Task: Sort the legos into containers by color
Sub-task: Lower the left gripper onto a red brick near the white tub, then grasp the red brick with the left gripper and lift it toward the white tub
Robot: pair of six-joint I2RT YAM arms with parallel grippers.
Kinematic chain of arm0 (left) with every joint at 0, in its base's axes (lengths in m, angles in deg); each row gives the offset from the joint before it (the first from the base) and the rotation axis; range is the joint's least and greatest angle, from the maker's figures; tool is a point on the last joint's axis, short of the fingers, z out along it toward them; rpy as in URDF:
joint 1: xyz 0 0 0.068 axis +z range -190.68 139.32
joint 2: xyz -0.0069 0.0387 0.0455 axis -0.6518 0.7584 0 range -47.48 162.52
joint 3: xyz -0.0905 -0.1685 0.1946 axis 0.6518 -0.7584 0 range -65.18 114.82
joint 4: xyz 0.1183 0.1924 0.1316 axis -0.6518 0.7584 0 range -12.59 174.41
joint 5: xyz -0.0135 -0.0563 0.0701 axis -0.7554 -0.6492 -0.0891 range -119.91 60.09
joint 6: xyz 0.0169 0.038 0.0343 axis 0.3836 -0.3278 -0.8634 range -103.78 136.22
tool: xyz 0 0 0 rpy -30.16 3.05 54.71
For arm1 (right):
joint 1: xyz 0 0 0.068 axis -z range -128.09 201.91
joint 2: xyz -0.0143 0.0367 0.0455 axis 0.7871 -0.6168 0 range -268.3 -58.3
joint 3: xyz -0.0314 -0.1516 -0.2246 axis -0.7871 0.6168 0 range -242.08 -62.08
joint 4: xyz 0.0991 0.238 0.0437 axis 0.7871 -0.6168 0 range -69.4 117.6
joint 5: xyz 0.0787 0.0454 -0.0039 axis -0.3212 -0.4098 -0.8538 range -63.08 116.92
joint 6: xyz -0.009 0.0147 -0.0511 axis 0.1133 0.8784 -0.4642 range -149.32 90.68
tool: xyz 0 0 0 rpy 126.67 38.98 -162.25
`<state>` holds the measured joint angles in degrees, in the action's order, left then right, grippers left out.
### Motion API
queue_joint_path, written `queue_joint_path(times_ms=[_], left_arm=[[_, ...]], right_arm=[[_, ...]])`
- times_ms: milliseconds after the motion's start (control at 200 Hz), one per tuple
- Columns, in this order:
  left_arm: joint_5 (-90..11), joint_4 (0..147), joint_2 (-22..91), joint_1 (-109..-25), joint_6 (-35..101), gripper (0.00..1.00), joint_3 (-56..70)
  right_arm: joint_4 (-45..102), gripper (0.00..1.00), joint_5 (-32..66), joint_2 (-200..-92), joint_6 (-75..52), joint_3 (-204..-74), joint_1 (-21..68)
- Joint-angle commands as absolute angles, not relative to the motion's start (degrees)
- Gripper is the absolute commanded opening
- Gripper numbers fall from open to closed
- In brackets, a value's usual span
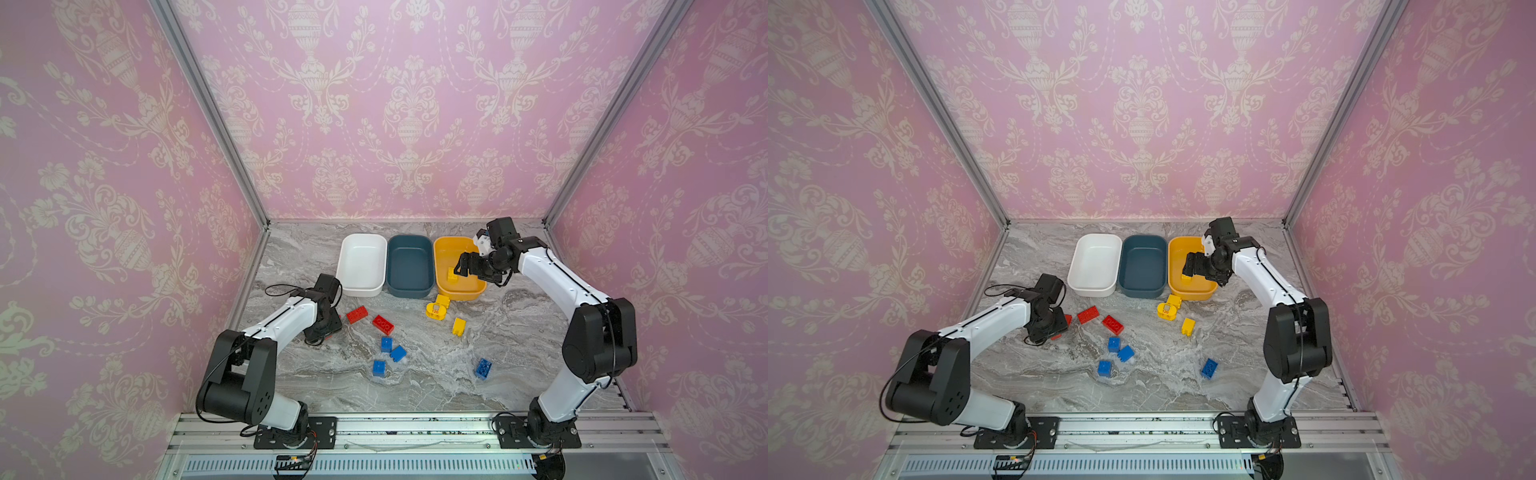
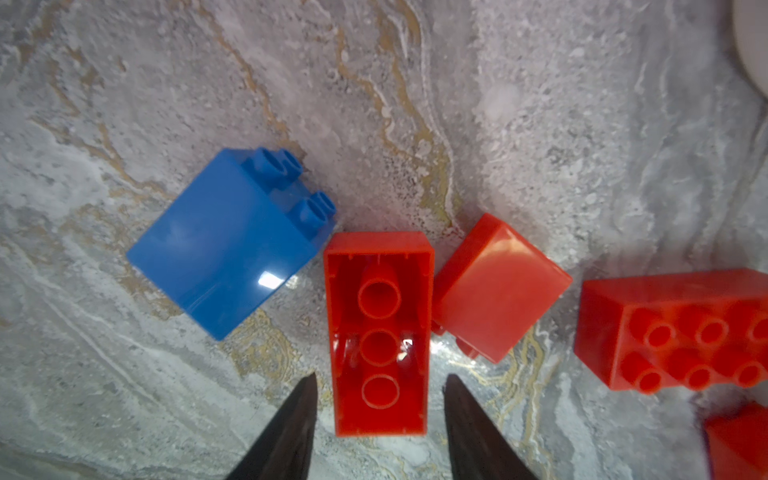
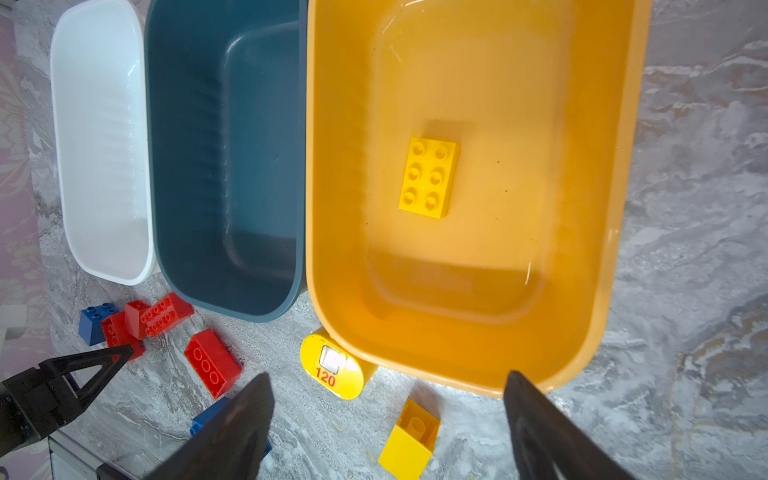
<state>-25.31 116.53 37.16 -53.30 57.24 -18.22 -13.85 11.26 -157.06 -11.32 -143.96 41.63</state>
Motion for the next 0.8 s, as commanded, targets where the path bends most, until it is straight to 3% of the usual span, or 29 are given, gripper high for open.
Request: queue_joint_path(times_ms=[0, 410, 796], left_arm=[[-23.6, 116.0, 37.6, -53.6, 56.5, 0.52, -19.6], [-22.3, 113.0, 38.7, -53.6, 55.9, 0.45, -20.6], [-21.5, 113.1, 37.2, -53.7, 55.6, 0.3, -20.7]], right_arm=[[-15.4, 0.88, 11.1, -155.4, -11.9, -143.5, 41.6], [-15.2, 0.88, 10.8, -153.6, -11.3, -141.8, 41.6], [-14.7, 0.88, 9.1, -147.3, -10.4, -134.8, 43.8]])
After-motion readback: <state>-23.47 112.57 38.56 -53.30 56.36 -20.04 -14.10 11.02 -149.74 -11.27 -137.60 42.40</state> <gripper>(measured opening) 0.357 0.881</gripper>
